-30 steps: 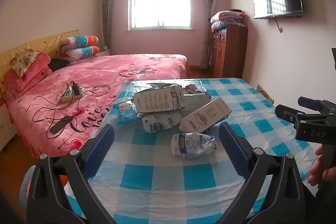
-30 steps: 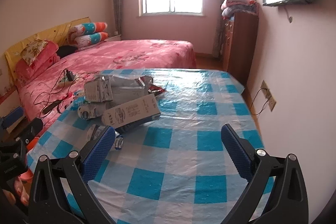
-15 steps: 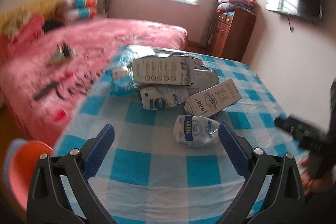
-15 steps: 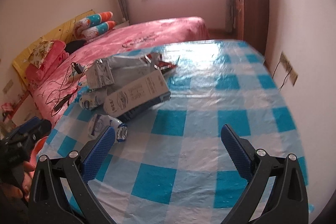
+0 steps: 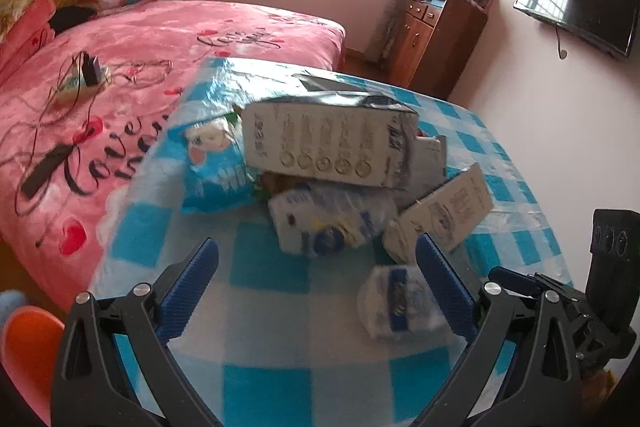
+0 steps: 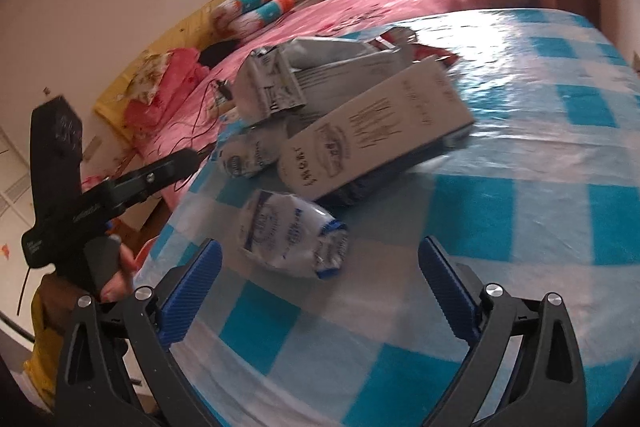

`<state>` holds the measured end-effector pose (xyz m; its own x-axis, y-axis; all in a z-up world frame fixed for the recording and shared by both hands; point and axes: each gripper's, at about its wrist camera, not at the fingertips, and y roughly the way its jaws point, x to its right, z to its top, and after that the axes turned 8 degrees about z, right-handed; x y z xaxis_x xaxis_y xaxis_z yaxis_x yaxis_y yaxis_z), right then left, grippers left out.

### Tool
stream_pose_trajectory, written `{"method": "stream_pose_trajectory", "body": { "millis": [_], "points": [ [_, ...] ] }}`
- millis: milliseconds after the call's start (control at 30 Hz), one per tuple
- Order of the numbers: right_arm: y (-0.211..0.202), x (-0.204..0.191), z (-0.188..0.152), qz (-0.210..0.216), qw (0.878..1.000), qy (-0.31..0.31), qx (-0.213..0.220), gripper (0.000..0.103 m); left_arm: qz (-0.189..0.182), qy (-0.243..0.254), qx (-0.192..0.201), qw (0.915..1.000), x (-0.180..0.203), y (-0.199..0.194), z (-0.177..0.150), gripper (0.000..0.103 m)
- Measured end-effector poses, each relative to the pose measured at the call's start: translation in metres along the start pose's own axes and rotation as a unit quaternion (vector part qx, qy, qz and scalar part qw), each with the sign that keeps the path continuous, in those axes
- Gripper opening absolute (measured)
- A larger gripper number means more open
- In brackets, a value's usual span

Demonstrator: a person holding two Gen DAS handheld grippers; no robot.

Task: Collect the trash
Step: 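Grasp the blue wet-wipes pack with the left tool while the right tool grasps the white Magicday bag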

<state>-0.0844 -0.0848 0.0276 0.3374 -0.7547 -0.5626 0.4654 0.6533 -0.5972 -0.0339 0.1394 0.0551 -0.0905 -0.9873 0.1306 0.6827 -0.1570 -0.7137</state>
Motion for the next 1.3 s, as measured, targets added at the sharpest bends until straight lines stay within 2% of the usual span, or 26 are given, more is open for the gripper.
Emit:
{"method": "stream_pose_trajectory", "body": {
  "millis": [33, 100, 333, 467, 500, 567, 633, 833, 900, 933, 967, 1067, 1100, 1133, 1300],
  "points": [
    [0.005, 0.0, 0.002, 0.001, 1.0, -0.001, -0.005, 0.085, 0.009, 0.002, 0.004, 1.0, -0.005, 0.001, 0.004, 0.099],
    [0.013, -0.001, 0.004, 0.003, 1.0, -0.001, -0.014, 0.079, 0.017, -0.007, 0.007, 0.9998, -0.014, 0.002, 0.009, 0.099],
    [0.034, -0.006, 0.011, -0.001, 0.999, -0.025, -0.035, 0.078, 0.049, -0.058, -0.006, 0.9971, -0.057, 0.033, 0.037, 0.099],
    [0.044, -0.012, 0.014, -0.003, 0.998, -0.043, -0.046, 0.078, 0.048, -0.06, -0.023, 0.9968, -0.059, 0.056, 0.044, 0.098],
    [0.046, -0.015, 0.014, -0.007, 0.997, -0.051, -0.049, 0.078, 0.054, -0.058, -0.024, 0.9966, -0.06, 0.059, 0.044, 0.096],
    [0.05, -0.019, 0.013, -0.015, 0.996, -0.066, -0.054, 0.078, 0.061, -0.058, -0.03, 0.996, -0.061, 0.071, 0.045, 0.082],
    [0.056, -0.024, 0.011, -0.022, 0.995, -0.082, -0.058, 0.079, 0.067, -0.066, -0.038, 0.9948, -0.064, 0.081, 0.045, 0.075],
    [0.074, -0.04, 0.006, -0.053, 0.988, -0.127, -0.074, 0.086, 0.089, -0.064, -0.038, 0.9933, -0.063, 0.101, 0.042, 0.07],
    [0.078, -0.044, 0.005, -0.065, 0.985, -0.14, -0.079, 0.086, 0.104, -0.049, -0.037, 0.9927, -0.058, 0.103, 0.043, 0.066],
    [0.08, -0.046, 0.004, -0.069, 0.984, -0.145, -0.081, 0.087, 0.105, -0.042, -0.037, 0.9929, -0.055, 0.104, 0.044, 0.056],
    [0.082, -0.047, 0.003, -0.072, 0.983, -0.149, -0.082, 0.087, 0.107, -0.041, -0.036, 0.9927, -0.053, 0.104, 0.044, 0.053],
    [0.087, -0.052, 0.0, -0.083, 0.98, -0.161, -0.085, 0.084, 0.111, -0.04, -0.033, 0.9925, -0.051, 0.103, 0.044, 0.046],
    [0.088, -0.054, -0.001, -0.089, 0.979, -0.165, -0.085, 0.076, 0.112, -0.041, -0.031, 0.9924, -0.05, 0.101, 0.044, 0.045],
    [0.087, -0.054, -0.003, -0.095, 0.977, -0.169, -0.085, 0.073, 0.115, -0.041, -0.029, 0.9921, -0.049, 0.099, 0.043, 0.044],
    [0.083, -0.057, -0.01, -0.096, 0.974, -0.184, -0.086, 0.063, 0.109, -0.052, -0.023, 0.9924, -0.049, 0.085, 0.032, 0.042]
  ]
}}
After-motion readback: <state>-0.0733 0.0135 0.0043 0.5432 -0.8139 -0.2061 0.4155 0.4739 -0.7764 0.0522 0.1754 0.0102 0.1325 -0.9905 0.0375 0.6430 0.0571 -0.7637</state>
